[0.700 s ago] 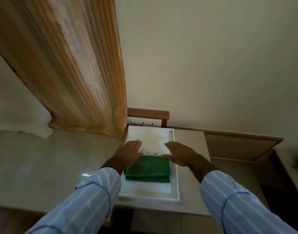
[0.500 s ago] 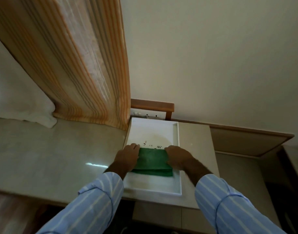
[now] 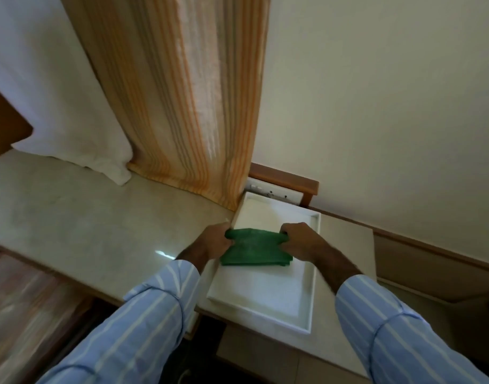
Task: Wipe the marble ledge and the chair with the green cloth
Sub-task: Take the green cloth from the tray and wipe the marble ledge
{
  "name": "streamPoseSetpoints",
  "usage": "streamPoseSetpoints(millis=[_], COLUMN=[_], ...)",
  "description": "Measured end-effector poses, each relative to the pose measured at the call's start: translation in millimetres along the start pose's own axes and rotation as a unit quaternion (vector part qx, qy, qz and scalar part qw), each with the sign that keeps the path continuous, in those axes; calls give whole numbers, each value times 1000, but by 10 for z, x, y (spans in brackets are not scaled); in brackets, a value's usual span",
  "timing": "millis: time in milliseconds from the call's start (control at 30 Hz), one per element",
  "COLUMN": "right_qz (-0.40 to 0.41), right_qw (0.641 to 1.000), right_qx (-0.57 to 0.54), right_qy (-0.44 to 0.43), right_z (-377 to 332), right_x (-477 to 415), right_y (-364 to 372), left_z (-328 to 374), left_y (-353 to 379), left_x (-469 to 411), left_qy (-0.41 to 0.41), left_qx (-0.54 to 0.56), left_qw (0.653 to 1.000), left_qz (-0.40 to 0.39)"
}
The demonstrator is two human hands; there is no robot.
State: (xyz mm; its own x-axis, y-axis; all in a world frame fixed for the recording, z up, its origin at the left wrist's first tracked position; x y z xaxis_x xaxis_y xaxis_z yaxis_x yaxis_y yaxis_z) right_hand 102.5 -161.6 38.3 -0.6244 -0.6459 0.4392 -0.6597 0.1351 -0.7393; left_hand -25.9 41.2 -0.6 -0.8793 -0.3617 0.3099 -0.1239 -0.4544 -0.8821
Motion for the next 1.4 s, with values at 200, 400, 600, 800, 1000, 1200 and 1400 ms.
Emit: streamPoseSetpoints(millis=[200, 400, 600, 800, 1000, 1200, 1400], right_qz=[25, 38, 14, -29, -81, -120, -141], right_qw=[995, 977, 965, 964, 970, 975, 979], right_qx=[-1, -33, -51, -76, -65, -91, -83], right_qy=[-99, -206, -255, -255, -219, -162, -121], right_z=[-999, -2166, -3274, -3977, -4202, -4330, -4357], right_x=[-287, -661, -1054, -1319, -1840, -2456, -3207], right_y=[-122, 201, 818, 1500, 2020, 2528, 3052], left_z=[-671, -1738, -2856, -3769, -4366, -4993, -5703], left_y=[-848, -1444, -1618, -1586, -1392, -1212, -1138], left_x=[325, 806, 1258, 1532, 1507, 1088, 403], left_qy=[-57, -130, -179, -254, -318, -350, -371], left_qx=[87, 133, 131, 184, 285, 291, 236], left_qw=[984, 950, 935, 901, 853, 848, 868], left_qz=[141, 250, 277, 299, 300, 273, 231])
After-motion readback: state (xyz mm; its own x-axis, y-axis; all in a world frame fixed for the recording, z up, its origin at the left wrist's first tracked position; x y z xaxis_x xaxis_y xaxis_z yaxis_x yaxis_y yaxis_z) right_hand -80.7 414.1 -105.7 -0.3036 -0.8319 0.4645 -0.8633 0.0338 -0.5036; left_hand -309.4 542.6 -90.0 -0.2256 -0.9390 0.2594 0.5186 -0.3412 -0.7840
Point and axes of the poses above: each hand's wrist, its own x-axis away from the middle knuckle, its own y-axis out of the palm, z = x × y, the point moved 2 cm from there along -x, towards the middle knuckle, and after that the axes turned 15 degrees about -x, right-handed, at the moved point
